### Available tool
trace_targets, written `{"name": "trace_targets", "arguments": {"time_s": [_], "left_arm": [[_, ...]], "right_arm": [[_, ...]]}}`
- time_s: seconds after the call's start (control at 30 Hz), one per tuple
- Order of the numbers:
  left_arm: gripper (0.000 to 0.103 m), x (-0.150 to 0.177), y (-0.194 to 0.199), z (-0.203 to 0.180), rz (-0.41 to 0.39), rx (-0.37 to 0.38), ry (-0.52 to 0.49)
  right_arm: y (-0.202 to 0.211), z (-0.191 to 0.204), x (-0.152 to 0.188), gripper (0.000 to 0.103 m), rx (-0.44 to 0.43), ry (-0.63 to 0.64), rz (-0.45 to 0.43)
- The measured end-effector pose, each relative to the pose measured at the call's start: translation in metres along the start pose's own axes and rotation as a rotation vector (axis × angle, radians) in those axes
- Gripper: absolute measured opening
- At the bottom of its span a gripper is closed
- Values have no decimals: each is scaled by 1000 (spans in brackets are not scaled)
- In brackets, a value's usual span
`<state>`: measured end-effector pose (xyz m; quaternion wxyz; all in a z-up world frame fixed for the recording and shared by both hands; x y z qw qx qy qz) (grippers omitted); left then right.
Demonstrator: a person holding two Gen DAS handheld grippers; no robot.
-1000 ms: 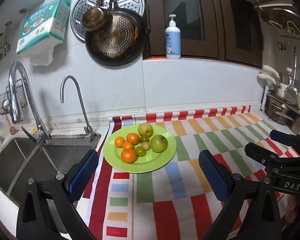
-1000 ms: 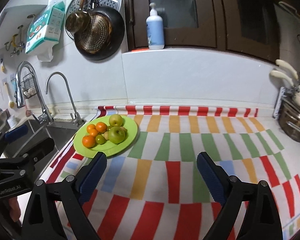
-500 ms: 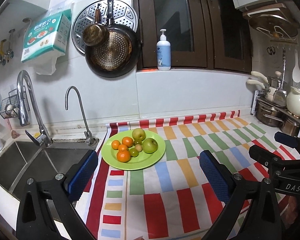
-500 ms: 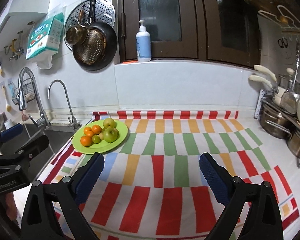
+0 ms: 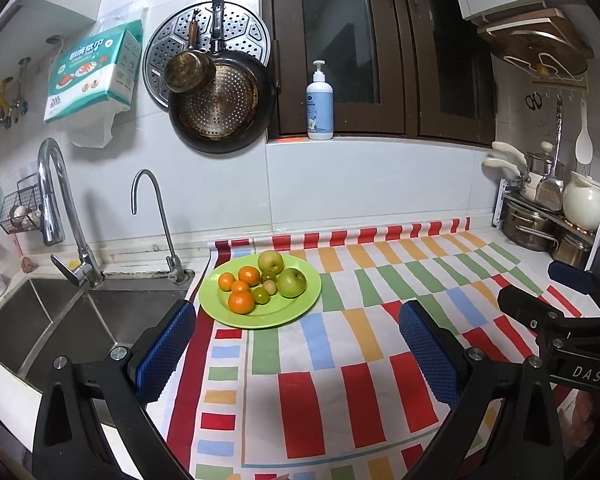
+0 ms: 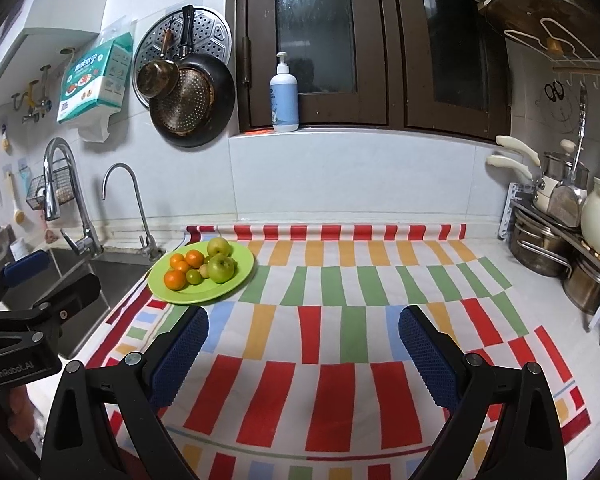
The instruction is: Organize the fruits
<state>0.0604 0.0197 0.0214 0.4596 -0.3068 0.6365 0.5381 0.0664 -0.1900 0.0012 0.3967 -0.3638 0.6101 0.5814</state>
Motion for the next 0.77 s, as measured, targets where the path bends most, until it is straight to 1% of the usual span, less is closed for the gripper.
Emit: {"name": "trace_targets", "arguments": {"time_s": [0.37,0.77], "left_arm": [[103,1,8,-1,-9,-3,-1],[103,2,8,1,0,-3,8]], "right_arm": [[7,-1,2,97,-9,3,-12],[10,0,3,97,-7,13,-14]]}}
Point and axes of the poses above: each gripper's, at about its wrist camera, not at the fingertips, and y roughly against the way its jaws point, z to its left, x to its underside, the point moved 3 cm from there along -y, roughly the way its jaws point, and after that the axes turned 7 degrees about x, right-handed, at the moved point
